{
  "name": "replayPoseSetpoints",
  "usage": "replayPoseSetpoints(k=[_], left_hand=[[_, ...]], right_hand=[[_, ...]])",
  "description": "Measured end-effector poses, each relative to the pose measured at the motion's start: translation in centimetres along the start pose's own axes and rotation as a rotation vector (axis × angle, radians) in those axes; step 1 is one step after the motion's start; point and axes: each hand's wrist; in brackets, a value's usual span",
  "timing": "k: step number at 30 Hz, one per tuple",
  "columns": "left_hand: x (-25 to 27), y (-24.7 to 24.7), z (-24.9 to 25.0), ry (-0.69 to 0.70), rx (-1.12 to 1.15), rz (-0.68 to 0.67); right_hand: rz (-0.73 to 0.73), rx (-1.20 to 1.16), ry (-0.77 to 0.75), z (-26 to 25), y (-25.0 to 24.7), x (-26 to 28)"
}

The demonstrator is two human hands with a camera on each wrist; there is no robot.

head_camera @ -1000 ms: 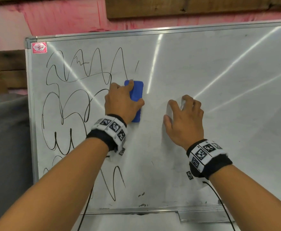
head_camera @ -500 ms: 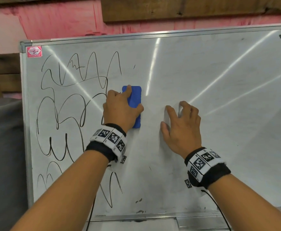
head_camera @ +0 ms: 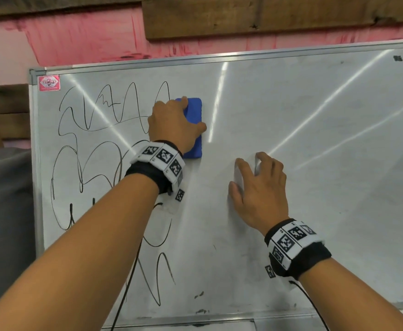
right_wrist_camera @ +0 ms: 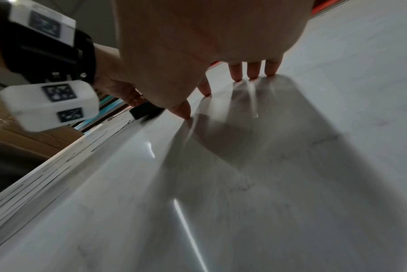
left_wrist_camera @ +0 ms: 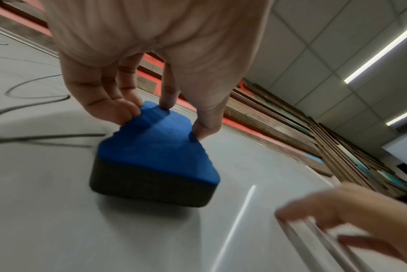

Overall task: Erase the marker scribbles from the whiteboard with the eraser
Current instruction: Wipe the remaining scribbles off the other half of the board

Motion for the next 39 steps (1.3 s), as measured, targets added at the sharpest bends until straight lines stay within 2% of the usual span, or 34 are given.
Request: replayPoseSetpoints(k=[13, 19, 23, 29, 31, 35, 37, 39], left_hand=[[16.9, 4.9, -6.2, 0.028, 0.067, -0.199], [22.8, 6.6, -7.4, 0.087, 0.066, -0.305], [25.8, 7.7, -7.9, 0.199, 0.042, -0.357], [27.4, 9.2, -8.7, 0.57, -0.073, -0.361], [26.5, 9.0, -8.5, 0.571, -0.074, -0.341], [24.2, 8.0, -7.8, 0.39, -0.01, -0.283], [24.6, 8.2, -7.9, 0.433, -0.007, -0.285], [26.4, 8.8, -8.5, 0.562, -0.031, -0.335]], right_hand=[[-0.098, 0.027, -0.004, 0.1, 1.4, 3.4], [-0.107, 0.026, -0.007, 0.3, 1.9, 5.2], [-0.107, 0.045, -0.013, 0.4, 1.9, 5.8], [-0.093, 0.02, -0.044, 1.2, 2.0, 6.6], [-0.093, 0.011, -0.045, 1.6, 1.9, 6.7], [-0.102, -0.003, -0.035, 2.1, 1.6, 7.0], [-0.105, 0.001, -0.036, 2.2, 1.7, 7.3], [-0.103, 0.006, -0.032, 2.2, 1.8, 7.6]])
Point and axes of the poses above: each hand's wrist, its own x-axis away from the middle knuckle, its own y-axis out of the palm, z = x × y, and after that the axes turned 3 degrees about -y, right-handed
